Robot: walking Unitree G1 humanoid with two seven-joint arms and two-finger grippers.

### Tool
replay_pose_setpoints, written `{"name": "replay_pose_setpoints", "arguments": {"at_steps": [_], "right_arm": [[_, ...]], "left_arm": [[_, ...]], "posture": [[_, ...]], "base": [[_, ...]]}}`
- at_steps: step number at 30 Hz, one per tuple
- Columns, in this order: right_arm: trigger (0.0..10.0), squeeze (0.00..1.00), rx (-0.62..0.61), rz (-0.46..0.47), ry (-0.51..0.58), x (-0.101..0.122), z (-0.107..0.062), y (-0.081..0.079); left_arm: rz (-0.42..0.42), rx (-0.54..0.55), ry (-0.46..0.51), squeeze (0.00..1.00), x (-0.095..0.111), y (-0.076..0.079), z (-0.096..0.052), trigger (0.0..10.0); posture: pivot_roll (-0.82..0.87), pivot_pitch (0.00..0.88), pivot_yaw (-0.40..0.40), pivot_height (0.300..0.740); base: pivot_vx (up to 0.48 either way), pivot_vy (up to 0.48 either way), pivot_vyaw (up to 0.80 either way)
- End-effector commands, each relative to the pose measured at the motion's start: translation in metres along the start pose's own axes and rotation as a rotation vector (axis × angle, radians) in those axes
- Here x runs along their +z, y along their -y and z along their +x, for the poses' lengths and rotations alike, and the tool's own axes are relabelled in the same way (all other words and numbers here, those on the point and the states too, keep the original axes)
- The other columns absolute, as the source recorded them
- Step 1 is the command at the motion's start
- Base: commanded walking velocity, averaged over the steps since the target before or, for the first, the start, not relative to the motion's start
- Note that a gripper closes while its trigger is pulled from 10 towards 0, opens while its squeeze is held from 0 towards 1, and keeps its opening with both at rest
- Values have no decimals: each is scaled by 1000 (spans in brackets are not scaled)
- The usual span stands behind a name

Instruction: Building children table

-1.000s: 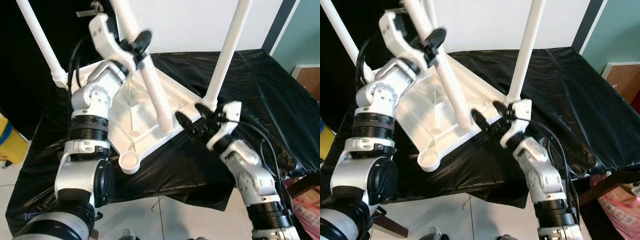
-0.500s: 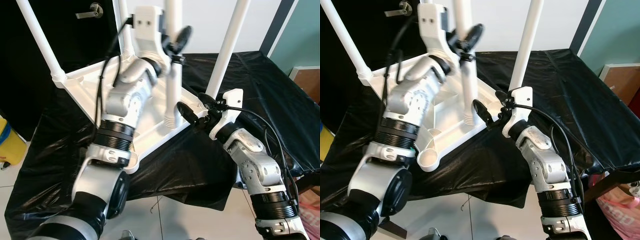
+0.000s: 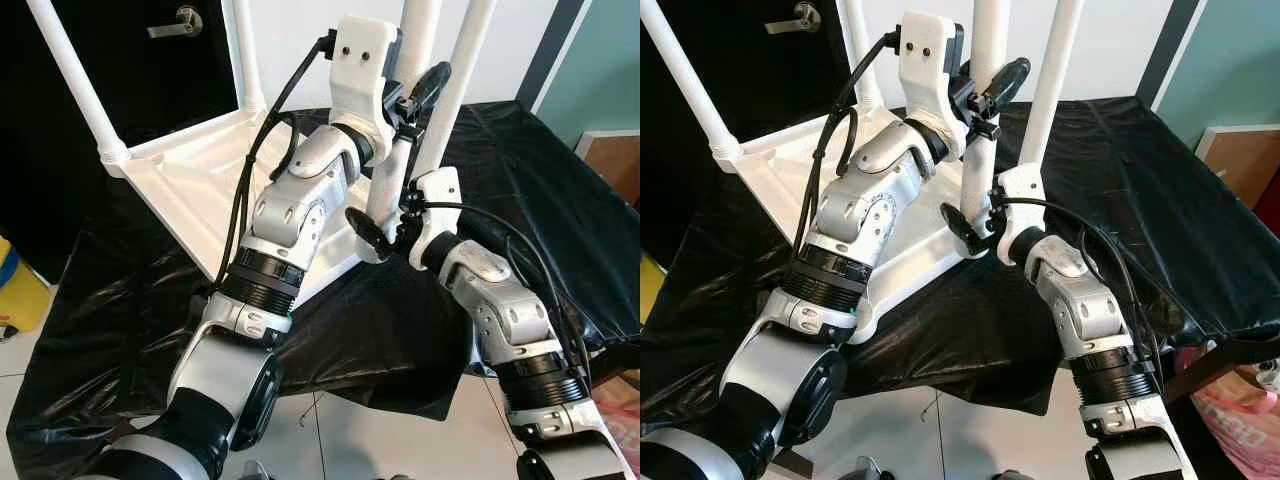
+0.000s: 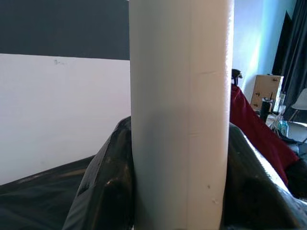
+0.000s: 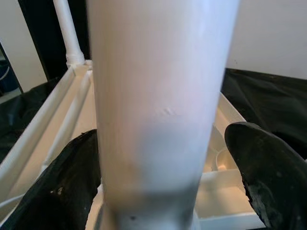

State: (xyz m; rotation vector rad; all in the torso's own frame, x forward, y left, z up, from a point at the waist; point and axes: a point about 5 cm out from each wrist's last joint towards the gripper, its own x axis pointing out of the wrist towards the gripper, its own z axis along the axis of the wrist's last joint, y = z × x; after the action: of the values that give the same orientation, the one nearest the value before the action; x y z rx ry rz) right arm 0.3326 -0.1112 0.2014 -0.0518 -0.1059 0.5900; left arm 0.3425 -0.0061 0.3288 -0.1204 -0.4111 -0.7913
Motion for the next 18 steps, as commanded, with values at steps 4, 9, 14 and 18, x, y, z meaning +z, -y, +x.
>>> {"name": "replay_pose_setpoints", "arguments": {"at_steps": [4, 9, 14, 18], "right_arm": [[10000, 0, -9, -34, -4, -1, 7, 0], [10000, 0, 7, -45, 23, 1, 11, -3], [0, 0, 10, -42, 37, 2, 13, -4], [0, 0, -8, -37, 60, 3, 15, -2]], "left_arm": [[10, -45, 46, 0, 10, 16, 5, 10000], [9, -46, 42, 0, 9, 19, 7, 10000], [2, -46, 42, 0, 9, 20, 9, 10000], [1, -47, 39, 0, 9, 22, 9, 10000]], "posture": [[-135, 1, -30, 740], [-136, 0, -29, 740], [-137, 0, -29, 740], [-135, 0, -30, 740]], "base": [[0, 0, 0], [0, 0, 0], [0, 0, 0], [0, 0, 0]]}}
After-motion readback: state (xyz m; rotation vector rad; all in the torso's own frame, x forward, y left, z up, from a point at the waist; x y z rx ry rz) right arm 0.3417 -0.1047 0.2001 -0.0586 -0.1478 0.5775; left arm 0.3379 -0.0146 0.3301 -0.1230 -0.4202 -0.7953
